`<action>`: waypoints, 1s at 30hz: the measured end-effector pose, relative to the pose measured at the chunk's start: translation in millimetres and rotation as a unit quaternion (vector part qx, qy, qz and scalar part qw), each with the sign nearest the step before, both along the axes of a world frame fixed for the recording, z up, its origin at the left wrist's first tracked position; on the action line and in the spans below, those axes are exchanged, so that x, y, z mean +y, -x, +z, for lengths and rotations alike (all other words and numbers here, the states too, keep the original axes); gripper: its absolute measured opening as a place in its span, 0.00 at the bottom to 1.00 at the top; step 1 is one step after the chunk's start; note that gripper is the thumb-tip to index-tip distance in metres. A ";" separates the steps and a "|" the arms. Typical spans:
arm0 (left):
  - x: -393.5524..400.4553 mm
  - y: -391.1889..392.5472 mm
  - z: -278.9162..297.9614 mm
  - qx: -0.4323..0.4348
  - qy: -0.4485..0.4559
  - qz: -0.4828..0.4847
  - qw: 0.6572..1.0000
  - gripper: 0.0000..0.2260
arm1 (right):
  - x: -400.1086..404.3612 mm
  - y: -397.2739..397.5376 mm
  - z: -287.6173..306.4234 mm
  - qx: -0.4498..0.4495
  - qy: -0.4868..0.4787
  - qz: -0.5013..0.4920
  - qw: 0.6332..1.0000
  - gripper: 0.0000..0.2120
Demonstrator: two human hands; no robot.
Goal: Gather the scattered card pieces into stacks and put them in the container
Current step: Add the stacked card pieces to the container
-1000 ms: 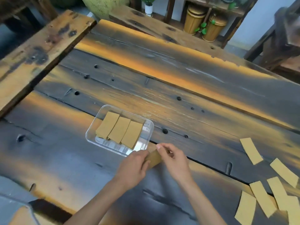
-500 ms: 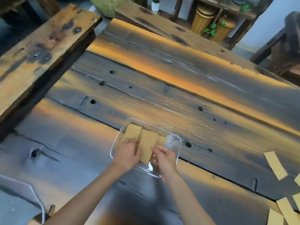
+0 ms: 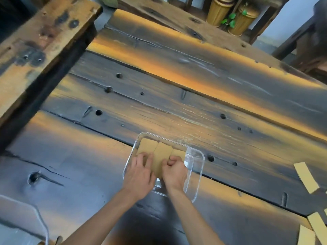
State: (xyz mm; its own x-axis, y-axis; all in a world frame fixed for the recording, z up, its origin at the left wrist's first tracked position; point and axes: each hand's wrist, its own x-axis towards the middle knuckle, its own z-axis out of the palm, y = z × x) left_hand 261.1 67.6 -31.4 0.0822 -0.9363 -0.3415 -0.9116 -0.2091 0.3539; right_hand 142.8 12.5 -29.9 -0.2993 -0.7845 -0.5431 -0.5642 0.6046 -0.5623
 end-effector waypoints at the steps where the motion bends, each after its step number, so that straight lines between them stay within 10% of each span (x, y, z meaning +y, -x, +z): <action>1: -0.3 0.6 0.2 -0.005 0.002 -0.002 1.000 0.29 | -0.1 -0.9 -0.4 0.003 -0.006 0.001 1.000 0.09; 30: -2.6 26.2 34.1 0.035 0.083 -0.019 0.996 0.26 | 10.2 57.9 35.9 -0.046 0.112 0.014 0.992 0.06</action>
State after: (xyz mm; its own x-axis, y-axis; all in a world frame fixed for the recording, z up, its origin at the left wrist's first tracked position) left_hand 234.9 65.0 2.7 0.0275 -0.9822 -0.1858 -0.8896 -0.1089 0.4436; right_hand 84.9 22.7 6.0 -0.2335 -0.8960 -0.3777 -0.5182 0.4433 -0.7314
